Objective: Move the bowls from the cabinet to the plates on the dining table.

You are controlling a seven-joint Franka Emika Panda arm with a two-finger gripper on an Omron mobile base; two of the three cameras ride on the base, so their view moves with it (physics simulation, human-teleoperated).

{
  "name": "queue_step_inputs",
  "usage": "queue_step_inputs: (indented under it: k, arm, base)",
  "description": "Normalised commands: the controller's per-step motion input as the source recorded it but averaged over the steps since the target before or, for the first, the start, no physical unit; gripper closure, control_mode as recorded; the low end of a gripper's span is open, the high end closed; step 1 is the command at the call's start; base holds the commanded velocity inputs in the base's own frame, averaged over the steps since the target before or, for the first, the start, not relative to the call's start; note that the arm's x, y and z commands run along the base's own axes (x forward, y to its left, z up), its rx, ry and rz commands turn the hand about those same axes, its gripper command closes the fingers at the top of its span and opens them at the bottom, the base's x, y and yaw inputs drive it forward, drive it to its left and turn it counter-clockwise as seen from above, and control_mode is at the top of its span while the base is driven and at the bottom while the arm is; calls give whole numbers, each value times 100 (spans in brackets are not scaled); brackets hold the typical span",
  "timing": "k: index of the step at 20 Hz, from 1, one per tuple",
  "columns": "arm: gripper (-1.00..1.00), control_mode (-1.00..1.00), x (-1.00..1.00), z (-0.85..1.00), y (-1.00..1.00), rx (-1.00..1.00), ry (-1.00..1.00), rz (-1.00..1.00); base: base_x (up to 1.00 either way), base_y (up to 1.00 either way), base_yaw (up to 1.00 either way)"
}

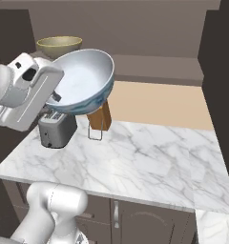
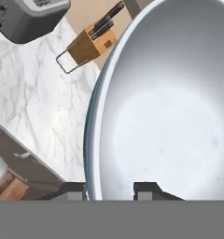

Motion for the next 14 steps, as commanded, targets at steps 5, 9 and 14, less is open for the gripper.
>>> queue_step_inputs:
  k: [5,9,14]
  arm:
    - [100,-100,-37,8,33,0,0,8]
    - [100,-100,-15,7,16,0,0,10]
    - [100,-100,0,0,9,0,0,11]
  base:
    - [0,0,0]
    - [0,0,0]
    - [0,0,0]
